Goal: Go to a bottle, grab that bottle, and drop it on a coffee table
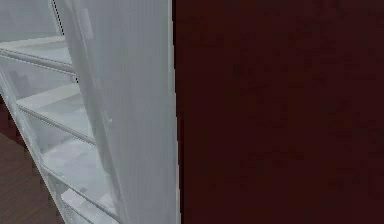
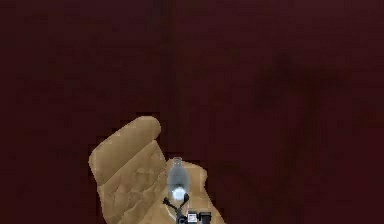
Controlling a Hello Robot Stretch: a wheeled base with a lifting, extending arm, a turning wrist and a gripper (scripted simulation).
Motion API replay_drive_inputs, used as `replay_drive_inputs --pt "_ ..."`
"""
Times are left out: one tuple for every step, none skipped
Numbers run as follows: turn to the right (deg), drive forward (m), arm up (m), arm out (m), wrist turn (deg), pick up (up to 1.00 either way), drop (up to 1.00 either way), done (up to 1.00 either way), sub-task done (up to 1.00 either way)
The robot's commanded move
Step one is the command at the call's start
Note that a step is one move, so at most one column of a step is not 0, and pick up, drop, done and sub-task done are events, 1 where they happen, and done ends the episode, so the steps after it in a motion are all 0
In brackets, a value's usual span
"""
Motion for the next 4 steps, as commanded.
replay_drive_inputs --pt "0.0 0.00 0.50 0.00 0.0 0.00 0.00 0.00 0.00" --pt "0.0 0.00 0.08 0.00 0.0 0.00 0.00 0.00 0.00" --pt "0.0 0.00 0.00 0.00 -45.0 0.00 0.00 0.00 0.00" --pt "0.0 0.00 0.00 0.00 -45.0 0.00 0.00 0.00 0.00"
